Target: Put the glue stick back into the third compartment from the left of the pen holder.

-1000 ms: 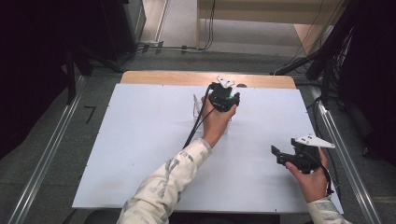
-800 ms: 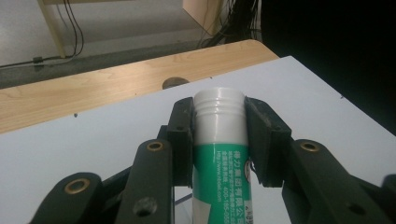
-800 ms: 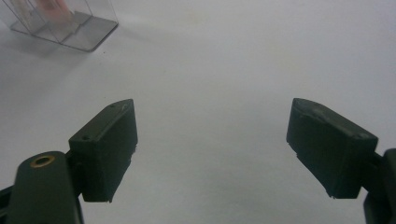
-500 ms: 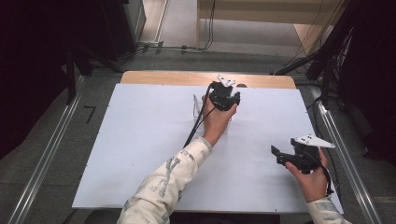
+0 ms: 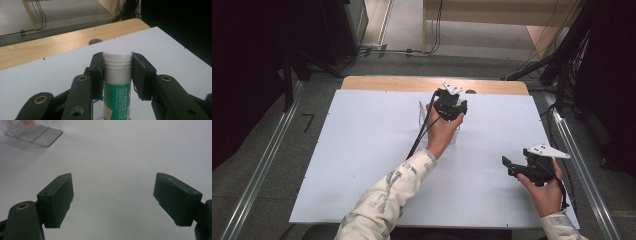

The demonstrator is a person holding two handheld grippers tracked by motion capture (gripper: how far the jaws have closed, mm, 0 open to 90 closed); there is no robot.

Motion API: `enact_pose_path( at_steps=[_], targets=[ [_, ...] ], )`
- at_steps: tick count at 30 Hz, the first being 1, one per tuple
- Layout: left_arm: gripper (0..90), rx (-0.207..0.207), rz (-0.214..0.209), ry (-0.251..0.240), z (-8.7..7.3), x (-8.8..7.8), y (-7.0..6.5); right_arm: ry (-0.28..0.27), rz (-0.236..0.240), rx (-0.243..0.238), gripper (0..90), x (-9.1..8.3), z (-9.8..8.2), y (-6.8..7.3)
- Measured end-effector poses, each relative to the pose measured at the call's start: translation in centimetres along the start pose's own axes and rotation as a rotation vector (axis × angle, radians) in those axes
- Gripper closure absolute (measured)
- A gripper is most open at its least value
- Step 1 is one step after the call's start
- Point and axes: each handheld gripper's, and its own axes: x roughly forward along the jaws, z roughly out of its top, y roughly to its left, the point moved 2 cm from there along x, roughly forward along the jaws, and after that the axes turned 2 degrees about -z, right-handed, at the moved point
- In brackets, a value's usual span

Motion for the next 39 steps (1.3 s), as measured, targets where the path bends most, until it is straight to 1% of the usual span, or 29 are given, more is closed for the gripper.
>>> enact_pose_path(
  at_steps=[3,9,12,14,16,18,20,23,26,31,34,36,39],
  targets=[
    [62.7,0.004,-0.003,-0.012,-0.2,-0.4,-0.1,0.0,0.001,-0.005,15.3,0.0,0.0,0.0],
    [55.3,0.028,-0.018,-0.005,-0.6,-1.1,-0.5,0.001,0.0,-0.008,15.3,0.1,0.0,0.1],
    [53.5,0.022,-0.022,-0.011,-0.9,-1.2,-0.6,0.003,-0.001,-0.007,15.3,0.1,0.0,0.1],
    [50.2,0.031,-0.022,-0.005,-1.0,-1.4,-0.6,0.002,-0.001,-0.007,15.3,0.1,0.0,0.1],
    [48.9,0.035,-0.026,-0.007,-1.2,-1.5,-0.7,0.001,-0.001,-0.007,15.3,0.1,0.0,0.1],
    [45.4,0.04,-0.025,-0.013,-1.2,-1.7,-0.7,0.001,-0.001,-0.008,15.3,0.1,0.0,0.1],
    [44.4,0.039,-0.028,-0.015,-1.3,-1.9,-0.8,0.002,-0.001,-0.005,15.3,0.0,0.0,0.1],
    [39.5,0.04,-0.039,-0.018,-1.6,-2.1,-1.0,0.002,-0.003,-0.007,15.3,0.0,0.0,0.1],
    [37.9,0.043,-0.045,-0.017,-1.9,-2.6,-1.1,0.002,-0.003,-0.008,15.3,0.0,0.0,0.1],
    [34.9,0.033,-0.044,-0.025,-2.2,-3.3,-0.8,0.003,-0.004,-0.01,15.3,0.1,0.0,0.1],
    [33.2,0.045,-0.04,-0.018,-2.5,-3.8,-0.7,0.004,-0.007,-0.011,15.3,0.1,0.0,0.2],
    [31.0,0.045,-0.036,-0.015,-2.8,-4.1,-0.7,0.004,-0.008,-0.011,15.3,0.1,0.0,0.1],
    [30.4,0.046,-0.038,-0.015,-3.2,-4.7,-0.5,0.004,-0.01,-0.01,15.3,0.1,0.0,0.1]
  ],
)
